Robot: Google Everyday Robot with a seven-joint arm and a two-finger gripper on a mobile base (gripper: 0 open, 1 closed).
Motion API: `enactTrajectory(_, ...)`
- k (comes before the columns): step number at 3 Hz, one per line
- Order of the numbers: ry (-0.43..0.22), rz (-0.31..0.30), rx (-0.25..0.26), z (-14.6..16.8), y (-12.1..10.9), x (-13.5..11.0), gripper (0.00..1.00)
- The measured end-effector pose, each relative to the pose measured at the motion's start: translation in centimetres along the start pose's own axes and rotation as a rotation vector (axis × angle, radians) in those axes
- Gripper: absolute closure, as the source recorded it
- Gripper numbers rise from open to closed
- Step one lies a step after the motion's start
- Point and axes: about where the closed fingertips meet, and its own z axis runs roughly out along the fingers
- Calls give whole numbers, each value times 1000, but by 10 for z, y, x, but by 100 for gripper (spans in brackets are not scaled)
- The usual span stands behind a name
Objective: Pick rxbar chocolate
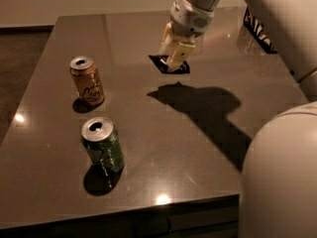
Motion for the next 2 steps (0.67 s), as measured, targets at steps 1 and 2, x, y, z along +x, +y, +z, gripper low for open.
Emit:
enactTrajectory(1, -53, -29, 38, -32, 4, -21, 100)
enactTrajectory(2, -131, -15, 55, -49, 7, -36, 100)
